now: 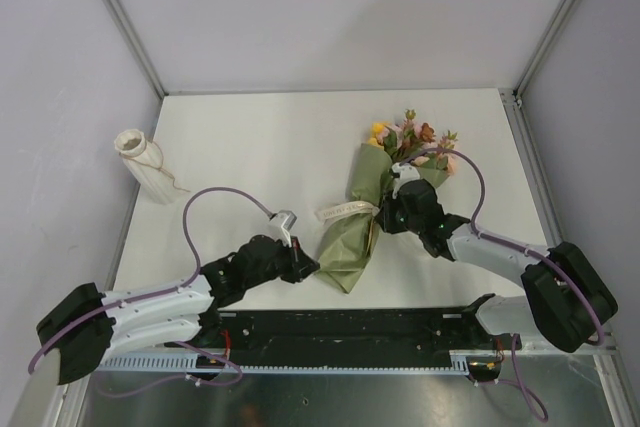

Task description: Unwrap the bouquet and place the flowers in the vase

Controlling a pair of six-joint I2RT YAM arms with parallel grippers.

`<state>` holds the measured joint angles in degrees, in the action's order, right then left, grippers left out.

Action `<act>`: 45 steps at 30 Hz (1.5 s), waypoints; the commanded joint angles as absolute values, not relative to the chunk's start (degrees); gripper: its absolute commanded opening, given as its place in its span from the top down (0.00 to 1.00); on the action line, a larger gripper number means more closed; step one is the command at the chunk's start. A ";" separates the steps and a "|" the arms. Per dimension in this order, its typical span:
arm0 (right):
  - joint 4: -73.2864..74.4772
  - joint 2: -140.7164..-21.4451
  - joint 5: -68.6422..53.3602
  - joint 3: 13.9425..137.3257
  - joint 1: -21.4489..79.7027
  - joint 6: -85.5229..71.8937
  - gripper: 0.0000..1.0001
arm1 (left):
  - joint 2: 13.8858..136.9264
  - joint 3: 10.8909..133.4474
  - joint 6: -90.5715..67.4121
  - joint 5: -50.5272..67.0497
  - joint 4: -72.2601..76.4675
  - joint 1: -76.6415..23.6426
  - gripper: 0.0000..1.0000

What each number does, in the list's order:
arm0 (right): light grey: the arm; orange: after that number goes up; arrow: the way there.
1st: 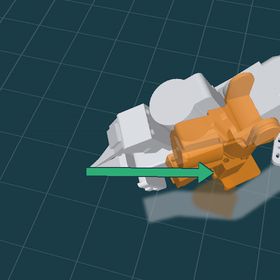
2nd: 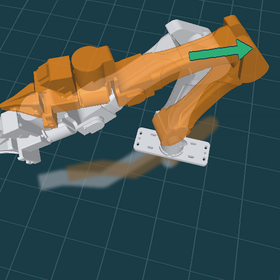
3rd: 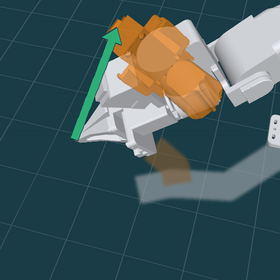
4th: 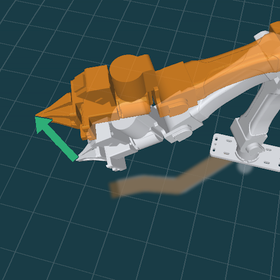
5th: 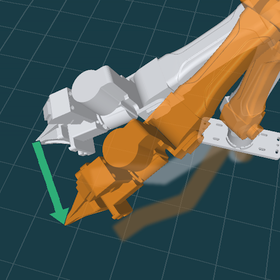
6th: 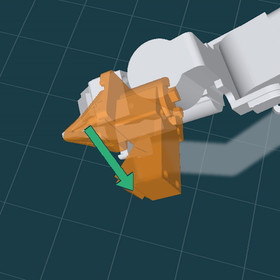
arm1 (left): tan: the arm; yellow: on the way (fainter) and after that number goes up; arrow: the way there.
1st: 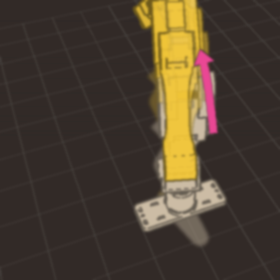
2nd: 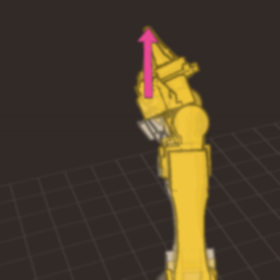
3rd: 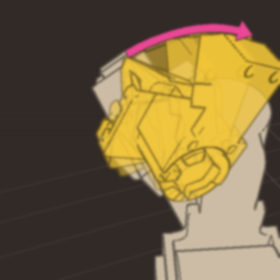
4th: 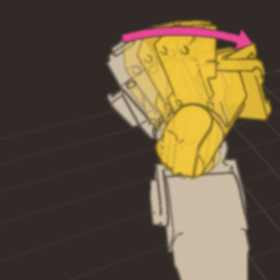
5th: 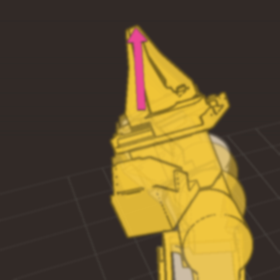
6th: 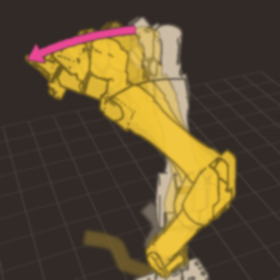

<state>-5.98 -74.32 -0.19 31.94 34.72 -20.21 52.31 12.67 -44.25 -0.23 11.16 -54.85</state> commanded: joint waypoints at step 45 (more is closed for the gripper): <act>1.11 -68.65 -10.76 51.99 11.86 -25.68 1.00 | 42.94 22.66 -42.84 -18.86 -13.02 -55.28 0.74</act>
